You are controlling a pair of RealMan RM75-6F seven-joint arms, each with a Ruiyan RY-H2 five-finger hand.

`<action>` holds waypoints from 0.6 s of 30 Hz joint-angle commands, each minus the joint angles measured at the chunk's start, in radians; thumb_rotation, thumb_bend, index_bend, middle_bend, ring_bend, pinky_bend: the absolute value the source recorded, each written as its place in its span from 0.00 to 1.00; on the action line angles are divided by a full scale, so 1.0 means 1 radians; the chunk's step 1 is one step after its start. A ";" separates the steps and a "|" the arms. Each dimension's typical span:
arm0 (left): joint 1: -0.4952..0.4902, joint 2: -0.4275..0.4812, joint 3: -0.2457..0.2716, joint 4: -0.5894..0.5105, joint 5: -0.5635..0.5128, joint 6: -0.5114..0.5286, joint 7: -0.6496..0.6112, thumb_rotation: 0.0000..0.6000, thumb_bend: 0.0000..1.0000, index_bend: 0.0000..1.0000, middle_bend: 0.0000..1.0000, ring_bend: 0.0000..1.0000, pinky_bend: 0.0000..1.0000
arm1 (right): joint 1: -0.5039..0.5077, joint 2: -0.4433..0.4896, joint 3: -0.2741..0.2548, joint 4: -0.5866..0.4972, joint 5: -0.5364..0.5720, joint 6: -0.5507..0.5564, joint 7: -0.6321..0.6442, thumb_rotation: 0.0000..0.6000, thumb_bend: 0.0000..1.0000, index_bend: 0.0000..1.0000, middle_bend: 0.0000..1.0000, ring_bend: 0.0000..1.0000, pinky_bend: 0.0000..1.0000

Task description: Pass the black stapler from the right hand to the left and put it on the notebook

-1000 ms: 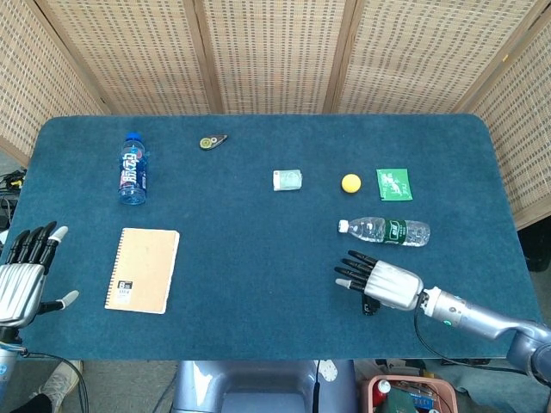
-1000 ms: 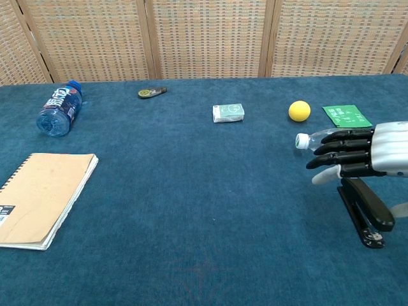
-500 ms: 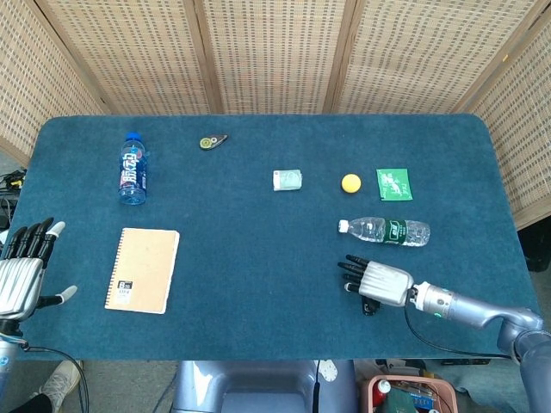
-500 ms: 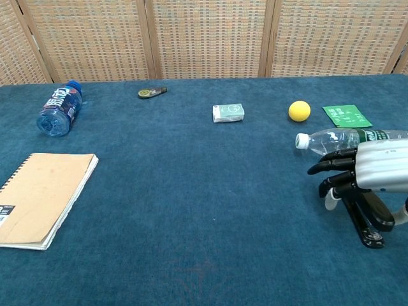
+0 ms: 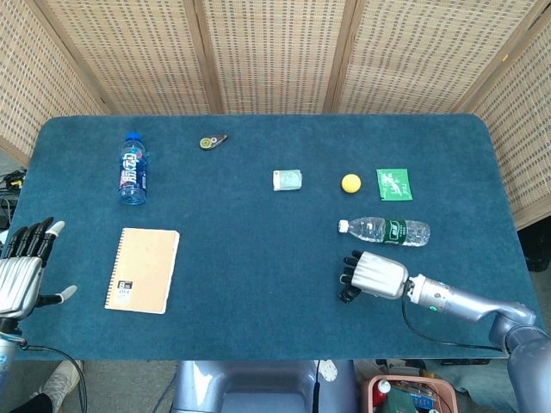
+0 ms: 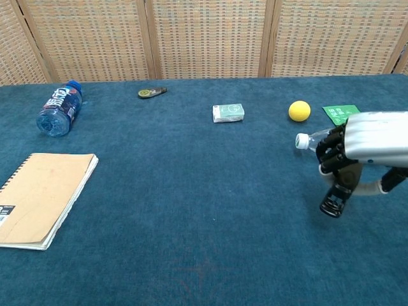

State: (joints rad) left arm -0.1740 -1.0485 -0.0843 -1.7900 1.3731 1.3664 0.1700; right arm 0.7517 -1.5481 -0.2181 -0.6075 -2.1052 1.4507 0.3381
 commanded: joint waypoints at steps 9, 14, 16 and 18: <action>-0.014 0.022 0.000 -0.006 -0.001 -0.025 -0.042 1.00 0.00 0.00 0.00 0.00 0.00 | 0.272 0.038 0.088 -0.291 0.007 -0.210 -0.143 1.00 0.50 0.58 0.56 0.35 0.47; -0.022 0.031 -0.005 0.008 -0.018 -0.045 -0.072 1.00 0.00 0.00 0.00 0.00 0.00 | 0.380 -0.030 0.131 -0.342 0.032 -0.379 -0.202 1.00 0.50 0.58 0.56 0.35 0.47; -0.025 0.036 -0.005 0.015 -0.025 -0.058 -0.089 1.00 0.00 0.00 0.00 0.00 0.00 | 0.421 -0.070 0.146 -0.339 0.046 -0.438 -0.214 1.00 0.50 0.58 0.56 0.35 0.47; -0.025 0.044 -0.006 0.023 -0.030 -0.064 -0.110 1.00 0.00 0.00 0.00 0.00 0.00 | 0.465 -0.127 0.167 -0.315 0.057 -0.489 -0.223 1.00 0.50 0.58 0.56 0.35 0.47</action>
State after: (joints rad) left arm -0.1980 -1.0099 -0.0895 -1.7732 1.3472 1.3073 0.0713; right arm 1.1505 -1.6048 -0.0876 -0.9249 -2.0714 1.0344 0.1446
